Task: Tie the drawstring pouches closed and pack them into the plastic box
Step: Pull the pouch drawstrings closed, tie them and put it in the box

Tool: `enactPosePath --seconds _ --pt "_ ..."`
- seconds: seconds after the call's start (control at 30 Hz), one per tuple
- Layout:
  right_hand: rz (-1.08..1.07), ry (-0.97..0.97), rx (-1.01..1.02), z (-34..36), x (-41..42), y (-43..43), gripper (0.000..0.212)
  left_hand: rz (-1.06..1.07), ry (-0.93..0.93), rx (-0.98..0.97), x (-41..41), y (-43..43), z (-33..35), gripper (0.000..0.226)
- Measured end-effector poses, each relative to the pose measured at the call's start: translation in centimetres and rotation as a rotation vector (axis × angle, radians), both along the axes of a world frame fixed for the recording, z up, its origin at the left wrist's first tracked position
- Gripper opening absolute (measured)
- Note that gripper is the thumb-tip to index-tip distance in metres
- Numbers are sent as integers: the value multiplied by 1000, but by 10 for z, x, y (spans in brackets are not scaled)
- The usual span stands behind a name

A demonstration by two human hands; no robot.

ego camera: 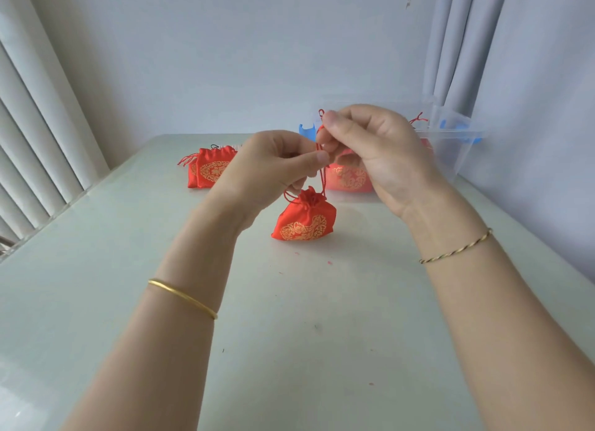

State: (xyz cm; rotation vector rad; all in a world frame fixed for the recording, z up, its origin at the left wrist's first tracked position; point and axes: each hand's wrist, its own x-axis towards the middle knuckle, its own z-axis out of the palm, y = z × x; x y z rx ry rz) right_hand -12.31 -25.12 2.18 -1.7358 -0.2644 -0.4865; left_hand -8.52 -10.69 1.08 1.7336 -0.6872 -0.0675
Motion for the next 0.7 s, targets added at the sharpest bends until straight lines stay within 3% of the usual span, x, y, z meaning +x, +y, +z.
enactPosePath --seconds 0.13,0.23,0.33,0.47,0.6,0.7 --pt "-129 160 32 -6 5 -8 43 -13 24 -70 1 0 0 24" --pt "-31 304 -53 -12 7 -9 40 -41 42 -117 3 1 0 29" --pt "99 281 -12 -15 8 -8 28 -57 57 -148 2 1 0 21" --pt "127 205 61 -12 9 -17 30 -20 119 -223 2 2 0 10" --pt "338 327 -237 -10 0 -23 30 -24 140 -259 3 2 0 10" --pt "304 442 -385 -10 -5 -29 33 -58 81 -203 1 1 0 14"
